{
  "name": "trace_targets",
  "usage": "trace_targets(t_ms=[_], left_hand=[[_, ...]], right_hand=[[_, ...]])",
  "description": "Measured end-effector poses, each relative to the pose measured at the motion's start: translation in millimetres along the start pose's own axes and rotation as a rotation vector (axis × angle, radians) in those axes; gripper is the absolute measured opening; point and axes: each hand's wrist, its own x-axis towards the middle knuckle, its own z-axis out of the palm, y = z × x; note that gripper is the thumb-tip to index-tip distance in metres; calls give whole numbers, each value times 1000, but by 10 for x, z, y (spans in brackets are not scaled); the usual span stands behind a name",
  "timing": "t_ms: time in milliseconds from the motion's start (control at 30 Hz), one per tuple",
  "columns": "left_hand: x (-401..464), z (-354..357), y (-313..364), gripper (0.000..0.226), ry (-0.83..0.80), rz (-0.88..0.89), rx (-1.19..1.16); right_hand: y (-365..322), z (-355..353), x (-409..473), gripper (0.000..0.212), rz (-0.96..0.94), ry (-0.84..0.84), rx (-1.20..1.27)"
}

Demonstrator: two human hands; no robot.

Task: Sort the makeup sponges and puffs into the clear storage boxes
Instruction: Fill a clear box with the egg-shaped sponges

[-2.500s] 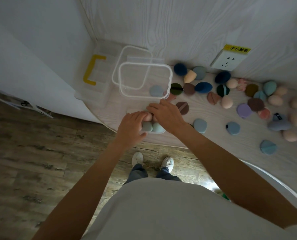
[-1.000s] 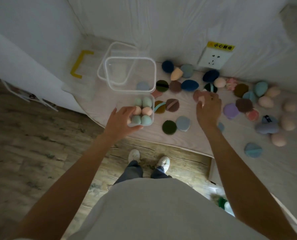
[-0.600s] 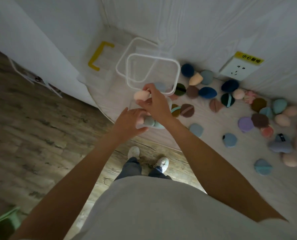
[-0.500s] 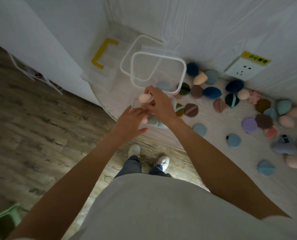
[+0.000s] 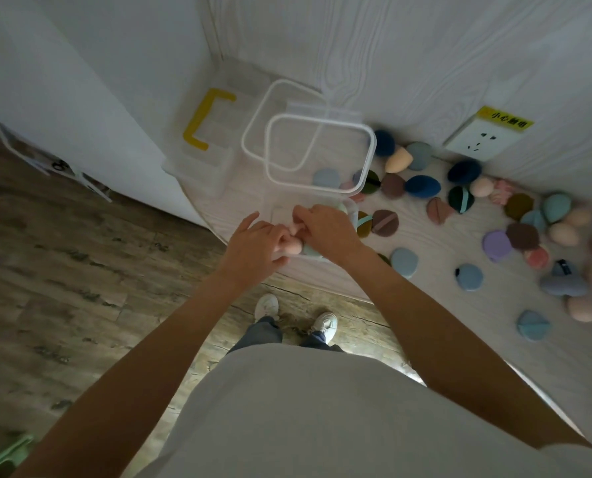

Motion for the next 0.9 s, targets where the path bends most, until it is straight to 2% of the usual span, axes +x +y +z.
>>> trace_targets(t_ms=[133,333,467,633,733,800,900], left_hand=[[8,-10,13,38,31,-14,-33],[15,7,12,61,31,-68,-28],[54,-13,82,54,-70,-61,29],[71,12,98,50,-61,-73,81],[105,19,119,65,-34,-70,124],[118,38,141,64,-12,-32,141],[164,77,204,52,-27,-3,180]], right_hand=[[-1,-7,23,17,96,114,126],[9,29,31,21,61,106,90],[60,54,-37,19,-14,97,125],[97,39,-167,5,-91,288,52],[163,-13,-314,11,-62,352,145],[264,-65,-447,16,-52,455,156],[536,-216,-711,20,143,667,137]])
